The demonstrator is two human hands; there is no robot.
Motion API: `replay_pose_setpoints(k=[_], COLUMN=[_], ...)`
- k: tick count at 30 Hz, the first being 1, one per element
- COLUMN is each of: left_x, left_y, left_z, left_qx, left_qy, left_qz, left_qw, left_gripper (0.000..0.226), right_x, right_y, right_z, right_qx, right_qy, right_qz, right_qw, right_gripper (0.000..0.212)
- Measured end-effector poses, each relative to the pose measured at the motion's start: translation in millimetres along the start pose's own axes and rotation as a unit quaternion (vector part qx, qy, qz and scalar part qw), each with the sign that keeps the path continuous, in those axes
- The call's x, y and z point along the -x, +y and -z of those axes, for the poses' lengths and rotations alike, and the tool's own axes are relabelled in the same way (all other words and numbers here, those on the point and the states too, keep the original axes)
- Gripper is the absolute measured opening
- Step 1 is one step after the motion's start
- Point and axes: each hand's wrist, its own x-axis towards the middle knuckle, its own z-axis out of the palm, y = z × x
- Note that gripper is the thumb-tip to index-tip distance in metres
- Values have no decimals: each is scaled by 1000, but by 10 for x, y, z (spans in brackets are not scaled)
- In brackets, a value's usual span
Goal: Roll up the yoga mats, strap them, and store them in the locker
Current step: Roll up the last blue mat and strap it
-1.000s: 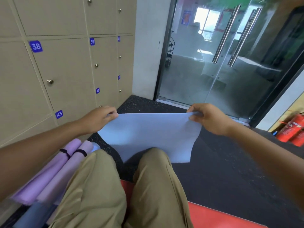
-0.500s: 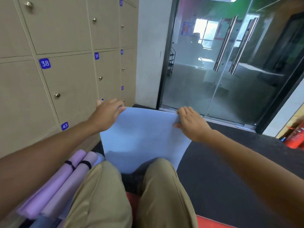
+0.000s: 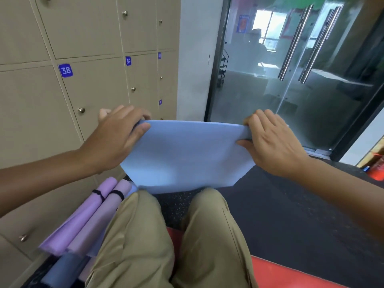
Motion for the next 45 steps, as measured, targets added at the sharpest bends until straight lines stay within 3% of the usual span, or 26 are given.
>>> replay_pose_setpoints(k=[6, 13, 18, 25, 32, 37, 39, 43, 45], left_x=[643, 1541, 2037, 2292, 2228, 2208, 2194, 2195, 2154], left_y=[349, 743, 864, 922, 868, 790, 796, 840, 852], left_z=[226, 199, 82, -68, -249, -364, -387, -409, -432], left_qx=[0, 88, 128, 86, 130, 199, 187, 160, 153], left_qy=[-69, -144, -208, -264, -287, -304, -309, -292, -284], left_qz=[-2, 83, 130, 145, 191, 260, 270, 267, 260], left_qw=[998, 982, 961, 950, 930, 895, 893, 905, 910], left_gripper=[19, 14, 11, 17, 35, 29, 20, 10, 5], right_x=[538, 1290, 1765, 2081, 1961, 1903, 1927, 2048, 2133], right_y=[-312, -792, -1053, -1210, -1149, -1105, -1134, -1278, -1336], right_z=[287, 321, 168, -7, -164, -322, -377, -449, -488], right_qx=[-62, -175, -214, -265, -368, -511, -512, -434, -411], right_qy=[-53, -89, -163, -261, -364, -419, -394, -257, -200], right_qz=[21, -5, -8, -17, -92, -227, -230, -162, -93], right_qw=[996, 981, 963, 928, 851, 716, 728, 848, 884], right_gripper=[37, 29, 27, 28, 28, 22, 18, 24, 22])
